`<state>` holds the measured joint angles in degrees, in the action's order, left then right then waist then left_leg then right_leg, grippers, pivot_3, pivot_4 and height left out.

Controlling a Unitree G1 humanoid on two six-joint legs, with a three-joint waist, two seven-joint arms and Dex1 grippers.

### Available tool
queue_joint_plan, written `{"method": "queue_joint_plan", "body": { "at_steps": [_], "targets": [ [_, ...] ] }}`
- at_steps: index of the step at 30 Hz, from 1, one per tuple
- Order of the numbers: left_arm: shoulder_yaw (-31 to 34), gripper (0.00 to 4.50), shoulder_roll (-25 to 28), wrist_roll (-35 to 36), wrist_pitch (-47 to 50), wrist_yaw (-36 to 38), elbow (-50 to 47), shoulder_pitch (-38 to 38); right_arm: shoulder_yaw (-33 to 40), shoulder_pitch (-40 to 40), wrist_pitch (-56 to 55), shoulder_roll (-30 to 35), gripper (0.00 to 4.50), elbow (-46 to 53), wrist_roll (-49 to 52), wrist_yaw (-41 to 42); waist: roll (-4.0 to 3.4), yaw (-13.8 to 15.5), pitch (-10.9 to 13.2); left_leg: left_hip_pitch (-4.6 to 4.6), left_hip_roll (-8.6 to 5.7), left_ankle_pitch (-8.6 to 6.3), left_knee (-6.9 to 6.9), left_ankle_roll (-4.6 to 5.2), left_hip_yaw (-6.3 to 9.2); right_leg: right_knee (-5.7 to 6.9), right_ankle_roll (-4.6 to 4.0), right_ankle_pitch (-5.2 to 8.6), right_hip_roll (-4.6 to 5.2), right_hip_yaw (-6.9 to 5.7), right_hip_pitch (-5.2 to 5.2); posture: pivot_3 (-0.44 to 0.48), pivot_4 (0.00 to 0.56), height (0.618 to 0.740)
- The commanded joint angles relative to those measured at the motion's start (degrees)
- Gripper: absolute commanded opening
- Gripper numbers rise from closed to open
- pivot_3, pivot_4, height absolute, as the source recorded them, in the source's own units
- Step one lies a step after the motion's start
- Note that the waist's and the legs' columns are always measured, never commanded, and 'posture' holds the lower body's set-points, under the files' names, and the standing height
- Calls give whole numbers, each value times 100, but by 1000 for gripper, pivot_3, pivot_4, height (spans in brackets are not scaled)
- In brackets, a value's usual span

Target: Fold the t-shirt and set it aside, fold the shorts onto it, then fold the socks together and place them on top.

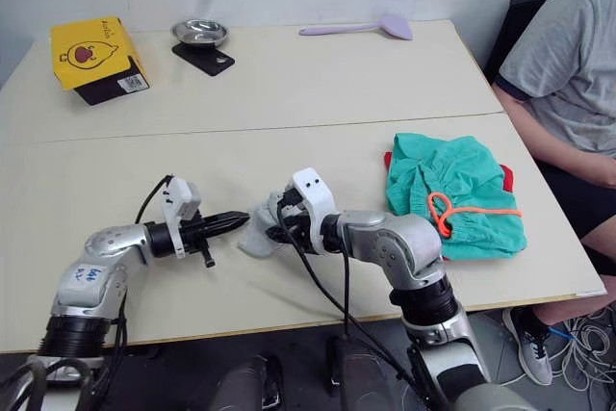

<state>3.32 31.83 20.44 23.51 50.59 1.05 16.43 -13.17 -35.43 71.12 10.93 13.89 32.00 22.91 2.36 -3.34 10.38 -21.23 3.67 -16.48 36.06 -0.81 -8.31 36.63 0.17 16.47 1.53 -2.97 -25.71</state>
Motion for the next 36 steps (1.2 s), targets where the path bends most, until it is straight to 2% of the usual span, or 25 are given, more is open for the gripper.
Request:
{"method": "queue_joint_plan", "body": {
  "at_steps": [1, 5, 6, 12, 14, 18, 23, 26, 28, 32, 36],
  "targets": [
    [-5, 0, -19, -17, -135, -50, -128, 0, -148, -95, -465, 363, 3067, 153, 48, 663, 0, 11, 0, 0, 0, 0, 1, 1, 0, 0, 0, 0, 0, 0, 0, 0, 150, 740],
    [-20, 0, -26, -95, -200, -102, -82, -20, -139, -80, -863, 777, 4406, 200, 211, 1444, 0, 15, 0, -1, -1, -4, 2, 8, 0, -3, 1, -1, 0, 0, 1, 0, 150, 740],
    [-15, 0, -29, -116, -210, -129, -65, -19, -74, -60, -919, 856, 4487, 186, 309, 1649, 0, 15, 0, -1, -1, -4, 2, 8, -1, -4, 1, -1, 0, 0, 1, 0, 150, 740],
    [52, 0, -2, -194, -354, -236, 28, -23, 324, 125, -1643, 1381, 4487, 93, 691, 2924, 1, 29, 0, -1, 0, -7, 1, 10, 0, -9, 1, -1, -3, -3, 2, 0, 150, 740],
    [73, 0, 23, -195, -394, -244, 30, -50, 540, 157, -1758, 1356, 4487, 77, 954, 3175, 1, 23, 1, -1, 0, -10, 2, 13, -1, -11, 1, -1, -2, -2, 3, 0, 150, 740],
    [158, 0, 67, -165, -420, -263, -8, -114, 707, 200, -1822, 1409, 4487, 56, 1089, 3323, 1, 24, 1, 0, 2, -11, 0, 12, 0, -10, 1, -1, -3, -3, 3, 0, 150, 740],
    [512, 0, 214, 450, 76, -72, -381, 11, 914, 97, -2863, 1152, 4487, -678, 369, 2773, 3, 25, 0, 0, 0, -10, 8, 11, -1, -9, 0, -2, 0, -3, 4, 0, 150, 740],
    [594, 0, 194, 1014, 717, -93, -833, 447, 715, 144, -3634, 1122, 3882, -928, -143, 2809, 3, 39, 4, -1, -1, -9, 8, 9, -1, -7, -2, -3, -1, -3, 3, 0, 150, 740],
    [477, 0, 105, 1092, 917, -183, -965, 738, 519, 203, -3984, 1087, 3197, -1053, -442, 2843, 3, 73, 4, -2, -1, -1, 6, -4, 0, -7, -2, -3, -2, -3, 3, 0, 150, 740],
    [-65, 0, -198, 826, 990, -325, -883, 1184, 184, 285, -4704, 921, 1791, -1445, -1150, 2607, 3, 83, 4, 2, -4, 4, 10, -17, -8, -9, -1, -4, -2, 2, 10, 0, 150, 740],
    [-542, 0, -301, 316, 737, -411, -521, 1265, -72, 403, -5071, 845, 300, -1590, -1577, 2550, 2, 44, 5, 2, -2, 6, 12, -22, -15, -9, 0, -4, -5, 8, 6, 0, 150, 740]
  ]
}}
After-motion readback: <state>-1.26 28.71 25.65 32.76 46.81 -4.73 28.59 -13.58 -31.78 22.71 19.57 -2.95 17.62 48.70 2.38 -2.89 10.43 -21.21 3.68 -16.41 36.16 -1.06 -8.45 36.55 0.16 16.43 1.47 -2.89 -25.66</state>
